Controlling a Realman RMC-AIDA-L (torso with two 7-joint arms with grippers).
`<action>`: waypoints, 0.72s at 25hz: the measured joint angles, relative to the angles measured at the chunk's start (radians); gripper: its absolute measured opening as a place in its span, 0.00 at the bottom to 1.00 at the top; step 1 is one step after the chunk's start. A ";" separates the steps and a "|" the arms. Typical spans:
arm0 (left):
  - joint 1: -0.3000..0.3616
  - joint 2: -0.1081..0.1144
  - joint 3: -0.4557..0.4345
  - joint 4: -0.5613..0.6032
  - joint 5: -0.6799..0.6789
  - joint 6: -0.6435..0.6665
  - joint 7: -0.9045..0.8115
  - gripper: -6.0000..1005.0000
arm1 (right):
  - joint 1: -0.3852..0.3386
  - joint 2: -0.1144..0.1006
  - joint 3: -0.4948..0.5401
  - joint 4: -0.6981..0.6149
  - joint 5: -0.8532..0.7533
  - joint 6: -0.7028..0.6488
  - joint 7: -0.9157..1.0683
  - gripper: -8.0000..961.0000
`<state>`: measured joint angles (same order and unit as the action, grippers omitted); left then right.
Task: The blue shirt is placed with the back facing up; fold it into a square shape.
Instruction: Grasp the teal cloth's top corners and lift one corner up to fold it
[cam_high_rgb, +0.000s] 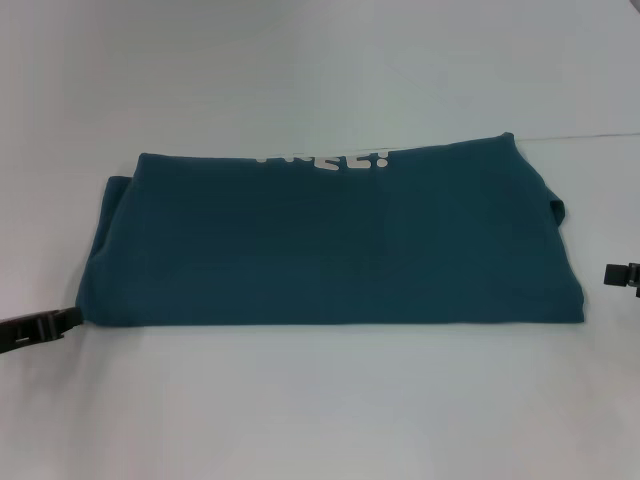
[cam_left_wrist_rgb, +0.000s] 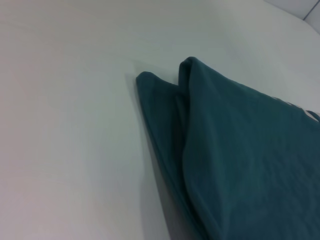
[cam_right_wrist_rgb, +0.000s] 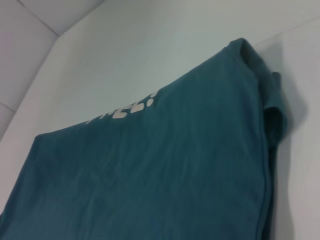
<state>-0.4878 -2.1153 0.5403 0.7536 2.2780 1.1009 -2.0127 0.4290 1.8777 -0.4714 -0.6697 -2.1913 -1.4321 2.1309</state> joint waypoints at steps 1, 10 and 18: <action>0.001 0.000 0.000 0.001 0.000 0.006 0.000 0.01 | 0.000 0.000 0.000 0.000 -0.001 0.005 0.001 0.94; 0.003 0.000 -0.001 0.005 0.000 0.019 0.000 0.01 | 0.027 0.024 -0.008 0.011 -0.049 0.056 0.005 0.94; 0.000 0.002 0.000 0.006 0.000 0.026 0.001 0.01 | 0.069 0.063 -0.016 0.020 -0.113 0.124 0.004 0.93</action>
<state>-0.4873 -2.1137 0.5400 0.7594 2.2779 1.1271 -2.0116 0.4979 1.9407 -0.4878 -0.6501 -2.3048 -1.3085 2.1353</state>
